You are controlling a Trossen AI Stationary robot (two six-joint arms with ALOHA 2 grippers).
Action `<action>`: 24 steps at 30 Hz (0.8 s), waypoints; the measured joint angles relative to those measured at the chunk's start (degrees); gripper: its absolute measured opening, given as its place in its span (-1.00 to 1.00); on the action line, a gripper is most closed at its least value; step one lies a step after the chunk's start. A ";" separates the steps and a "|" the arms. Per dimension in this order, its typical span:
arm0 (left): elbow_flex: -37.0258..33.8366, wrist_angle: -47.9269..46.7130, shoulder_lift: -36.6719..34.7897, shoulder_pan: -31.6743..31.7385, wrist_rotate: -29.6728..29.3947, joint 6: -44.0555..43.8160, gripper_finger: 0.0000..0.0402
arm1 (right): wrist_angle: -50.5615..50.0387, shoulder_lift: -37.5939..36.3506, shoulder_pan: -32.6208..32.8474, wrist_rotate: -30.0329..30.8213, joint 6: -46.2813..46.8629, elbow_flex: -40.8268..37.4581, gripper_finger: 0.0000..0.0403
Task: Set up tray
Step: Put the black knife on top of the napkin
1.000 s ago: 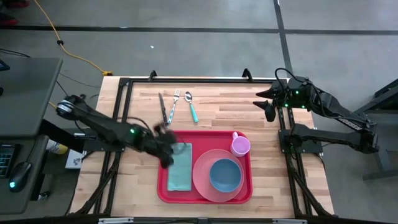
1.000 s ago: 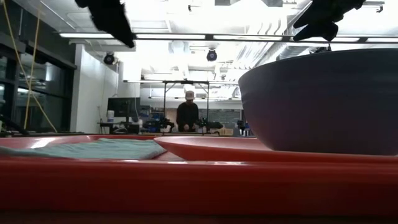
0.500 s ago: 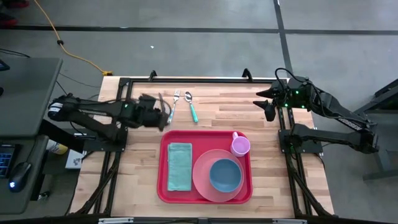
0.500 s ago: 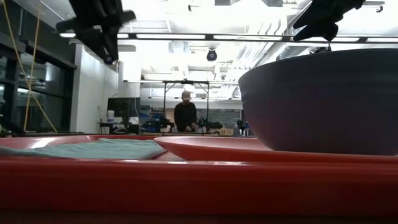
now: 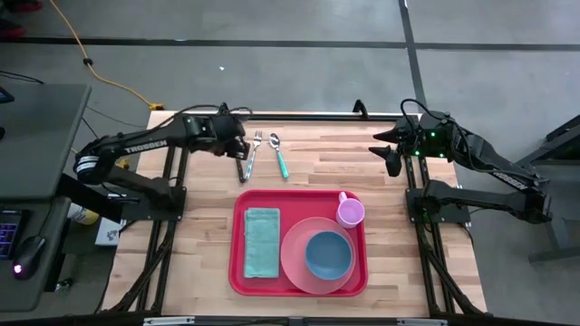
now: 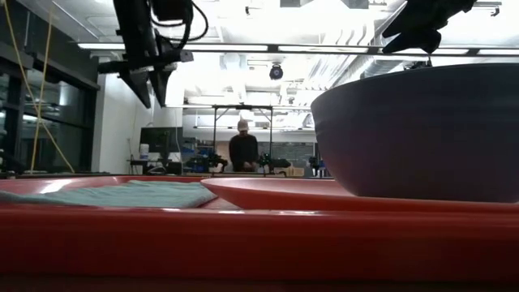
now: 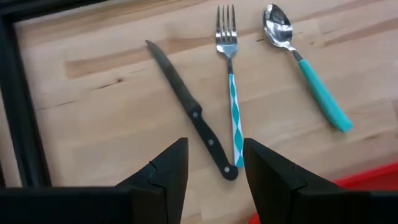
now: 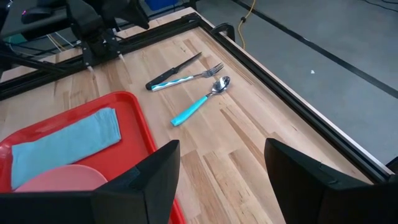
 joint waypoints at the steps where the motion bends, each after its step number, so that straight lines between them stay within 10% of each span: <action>1: 0.04 0.45 0.36 1.01 1.04 1.19 -0.08 | 0.00 0.00 0.00 0.01 0.00 0.00 0.06; 24: 0.00 5.96 13.40 10.50 13.19 16.24 -0.08 | -2.25 -0.01 0.00 0.14 -1.52 0.00 0.06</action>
